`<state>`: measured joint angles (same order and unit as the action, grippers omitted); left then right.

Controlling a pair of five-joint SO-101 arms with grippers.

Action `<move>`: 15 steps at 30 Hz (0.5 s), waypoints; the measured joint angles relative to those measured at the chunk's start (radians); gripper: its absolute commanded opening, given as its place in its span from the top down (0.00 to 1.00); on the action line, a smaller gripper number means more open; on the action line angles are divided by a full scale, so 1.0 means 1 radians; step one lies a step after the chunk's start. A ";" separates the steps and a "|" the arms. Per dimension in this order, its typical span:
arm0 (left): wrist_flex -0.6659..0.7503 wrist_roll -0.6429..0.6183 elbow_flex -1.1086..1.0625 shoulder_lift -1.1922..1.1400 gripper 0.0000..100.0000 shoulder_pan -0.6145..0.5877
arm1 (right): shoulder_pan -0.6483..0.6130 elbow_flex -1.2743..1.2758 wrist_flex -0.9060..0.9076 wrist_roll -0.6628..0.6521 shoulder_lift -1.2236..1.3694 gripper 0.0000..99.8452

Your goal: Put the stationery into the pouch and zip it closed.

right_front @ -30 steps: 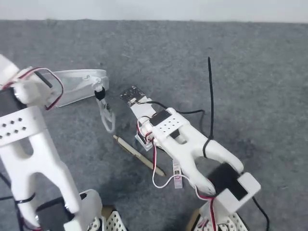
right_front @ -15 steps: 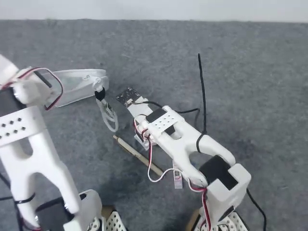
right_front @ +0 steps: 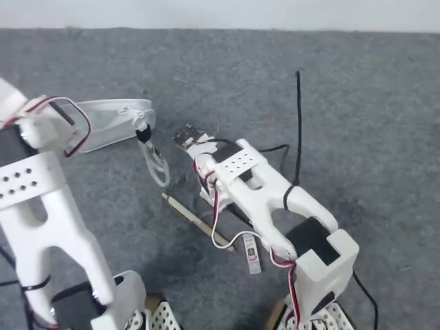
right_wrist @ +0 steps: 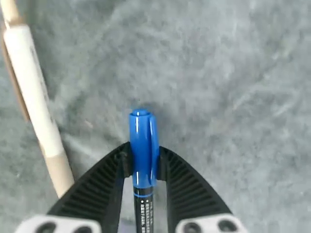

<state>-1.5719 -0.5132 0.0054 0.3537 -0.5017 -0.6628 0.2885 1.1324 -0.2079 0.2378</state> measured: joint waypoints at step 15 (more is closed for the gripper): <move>0.000 0.000 0.000 0.000 0.99 0.072 | 0.014 0.110 0.115 0.167 -0.479 0.99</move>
<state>-1.5719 -0.5132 0.0054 0.3537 -0.4296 -0.6490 0.3989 1.2474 -0.0407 -0.2409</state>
